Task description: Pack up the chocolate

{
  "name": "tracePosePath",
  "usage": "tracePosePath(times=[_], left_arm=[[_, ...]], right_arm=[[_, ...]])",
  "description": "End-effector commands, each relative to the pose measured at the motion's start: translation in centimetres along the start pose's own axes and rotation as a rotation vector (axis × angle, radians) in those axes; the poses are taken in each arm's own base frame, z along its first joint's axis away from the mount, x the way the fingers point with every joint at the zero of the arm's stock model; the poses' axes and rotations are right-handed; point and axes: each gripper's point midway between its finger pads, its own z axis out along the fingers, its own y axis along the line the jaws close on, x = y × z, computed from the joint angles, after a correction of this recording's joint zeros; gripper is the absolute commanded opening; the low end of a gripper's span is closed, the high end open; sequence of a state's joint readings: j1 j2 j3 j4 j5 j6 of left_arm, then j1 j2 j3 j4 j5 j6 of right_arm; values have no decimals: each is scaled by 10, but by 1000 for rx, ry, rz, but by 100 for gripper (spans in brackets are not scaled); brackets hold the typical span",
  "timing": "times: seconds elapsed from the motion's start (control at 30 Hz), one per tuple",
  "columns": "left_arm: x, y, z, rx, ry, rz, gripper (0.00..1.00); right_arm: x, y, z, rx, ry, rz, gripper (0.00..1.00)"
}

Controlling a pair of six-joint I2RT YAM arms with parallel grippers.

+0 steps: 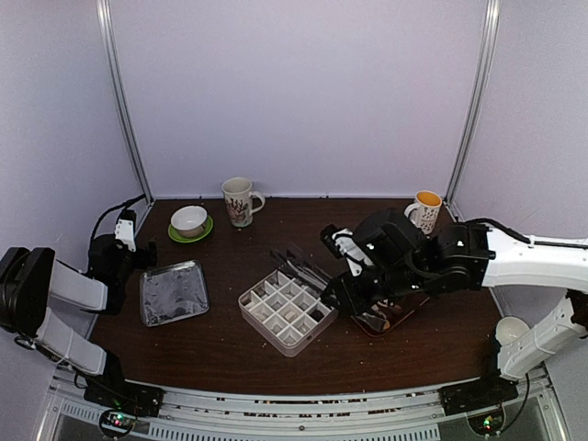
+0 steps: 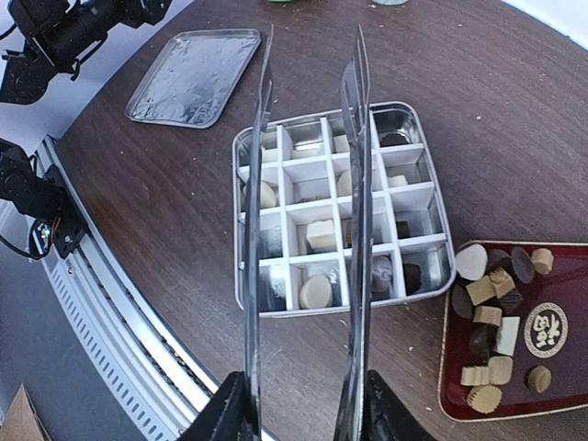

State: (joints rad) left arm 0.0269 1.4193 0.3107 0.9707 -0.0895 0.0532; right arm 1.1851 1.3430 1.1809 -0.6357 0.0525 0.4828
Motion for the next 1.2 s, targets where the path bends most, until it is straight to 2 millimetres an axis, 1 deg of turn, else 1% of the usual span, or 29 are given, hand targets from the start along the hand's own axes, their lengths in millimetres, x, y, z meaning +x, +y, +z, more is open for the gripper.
tracePosePath(times=[0.0, 0.1, 0.27, 0.43, 0.53, 0.63, 0.73, 0.9, 1.03, 1.17], left_arm=[[-16, 6, 4, -19, -52, -15, 98], [-16, 6, 4, -17, -52, -15, 98], [-16, 6, 4, -18, -52, -14, 98], [-16, 6, 4, -19, -51, -15, 98], [-16, 6, 4, -19, -51, -14, 98], [-16, 6, 4, -18, -52, -14, 98], [-16, 6, 4, -18, -52, -15, 98], [-16, 6, 4, -19, -51, -14, 98], [-16, 6, 4, -17, -52, -16, 98], [-16, 6, 4, -18, -52, -16, 98]], right_arm=[[10, -35, -20, 122, -56, 41, 40], [20, -51, -33, 154, -66, 61, 40], [35, -79, -48, 237, -44, 77, 39], [41, -97, -62, 304, -27, 70, 37], [47, -102, -69, 319, -15, 66, 38], [57, -107, -74, 330, 26, 77, 38], [75, -114, -76, 347, 103, 93, 38], [106, -120, -72, 353, 263, 127, 38], [115, -122, -69, 359, 294, 139, 37], [120, -123, -72, 358, 296, 165, 38]])
